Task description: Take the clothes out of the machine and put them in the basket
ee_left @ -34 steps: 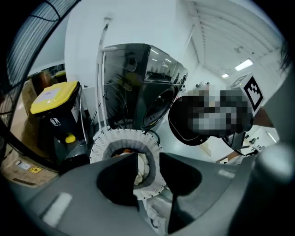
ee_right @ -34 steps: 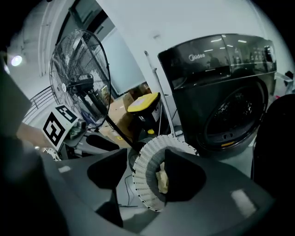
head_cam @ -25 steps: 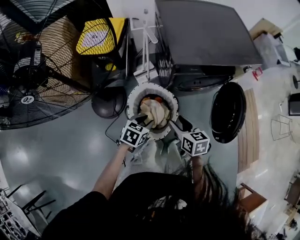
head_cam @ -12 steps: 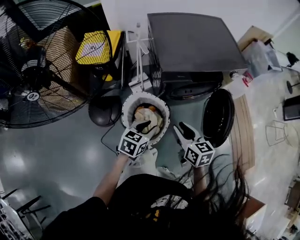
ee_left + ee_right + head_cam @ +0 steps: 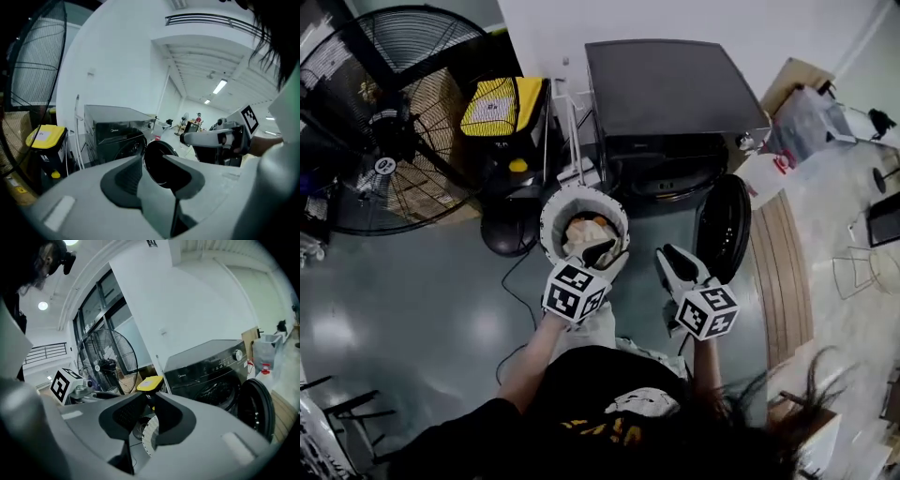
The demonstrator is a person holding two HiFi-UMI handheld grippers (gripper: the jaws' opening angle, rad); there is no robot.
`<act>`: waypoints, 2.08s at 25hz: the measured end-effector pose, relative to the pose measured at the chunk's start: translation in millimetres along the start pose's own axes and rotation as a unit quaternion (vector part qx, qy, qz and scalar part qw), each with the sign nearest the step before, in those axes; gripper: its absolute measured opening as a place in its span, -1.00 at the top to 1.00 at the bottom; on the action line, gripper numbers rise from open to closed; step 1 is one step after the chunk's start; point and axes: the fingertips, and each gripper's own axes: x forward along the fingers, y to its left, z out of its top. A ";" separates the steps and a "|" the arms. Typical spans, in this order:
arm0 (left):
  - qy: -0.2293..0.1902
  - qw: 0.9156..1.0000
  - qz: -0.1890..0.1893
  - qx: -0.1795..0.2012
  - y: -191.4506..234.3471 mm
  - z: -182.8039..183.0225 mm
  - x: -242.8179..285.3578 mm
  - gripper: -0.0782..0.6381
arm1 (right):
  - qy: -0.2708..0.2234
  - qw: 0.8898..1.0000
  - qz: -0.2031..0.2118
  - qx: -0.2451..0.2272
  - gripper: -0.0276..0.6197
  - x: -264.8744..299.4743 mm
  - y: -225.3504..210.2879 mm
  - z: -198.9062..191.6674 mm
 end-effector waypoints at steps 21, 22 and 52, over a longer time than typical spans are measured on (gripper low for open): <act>-0.085 0.996 0.006 0.033 -126.6 6.5 -72.7 0.54 | -0.051 0.995 0.051 -0.064 0.89 -116.0 59.1 -10.9; -0.085 0.996 0.006 0.034 -128.4 4.1 -75.5 0.54 | -0.050 0.995 0.053 -0.071 0.89 -117.9 63.0 -12.8; -0.091 0.995 0.007 0.050 -138.8 -18.0 -119.1 0.73 | -0.044 0.989 0.078 -0.118 0.88 -118.8 115.5 -33.5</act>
